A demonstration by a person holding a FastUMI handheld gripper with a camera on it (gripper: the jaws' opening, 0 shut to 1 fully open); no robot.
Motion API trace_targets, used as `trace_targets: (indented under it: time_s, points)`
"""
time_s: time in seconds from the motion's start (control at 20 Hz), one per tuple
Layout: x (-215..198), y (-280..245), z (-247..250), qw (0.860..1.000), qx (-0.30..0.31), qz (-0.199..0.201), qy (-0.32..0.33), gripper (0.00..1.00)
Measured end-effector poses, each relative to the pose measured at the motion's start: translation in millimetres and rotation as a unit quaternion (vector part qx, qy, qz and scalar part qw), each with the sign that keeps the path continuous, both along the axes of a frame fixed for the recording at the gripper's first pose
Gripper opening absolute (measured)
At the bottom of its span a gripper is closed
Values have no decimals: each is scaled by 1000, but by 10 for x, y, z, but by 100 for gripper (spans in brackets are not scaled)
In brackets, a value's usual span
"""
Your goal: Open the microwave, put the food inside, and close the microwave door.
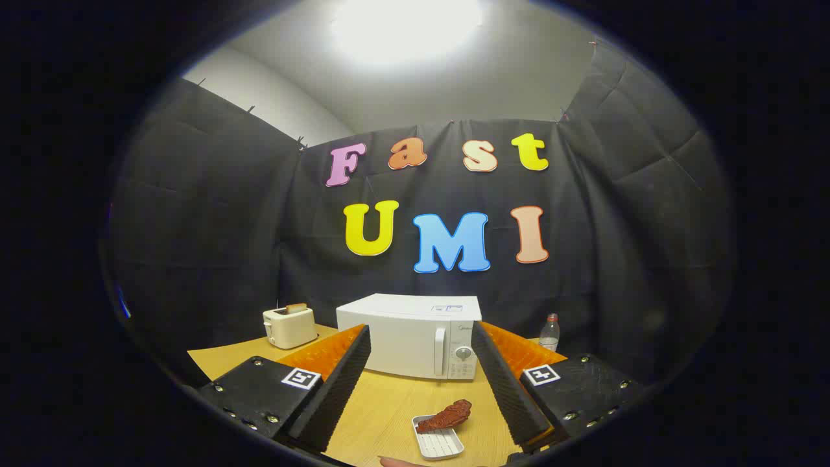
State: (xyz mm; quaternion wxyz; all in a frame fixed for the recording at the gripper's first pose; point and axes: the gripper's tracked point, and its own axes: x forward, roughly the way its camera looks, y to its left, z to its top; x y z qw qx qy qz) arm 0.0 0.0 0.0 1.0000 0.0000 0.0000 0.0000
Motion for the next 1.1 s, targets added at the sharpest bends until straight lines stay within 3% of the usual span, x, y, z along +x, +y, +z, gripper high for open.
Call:
trace_targets:
  time_s: [0.2, 0.5, 0.7, 1.1]
  points:
    - [13, -109, 23, 1000, 2, -30, -5, 98]
    - [21, -164, 100, 999, 13, -41, -26, 98]
    - [-7, -53, 117, 999, 14, -19, -38, 98]
    - [102, -1, 11, 999, 18, -14, -27, 98]
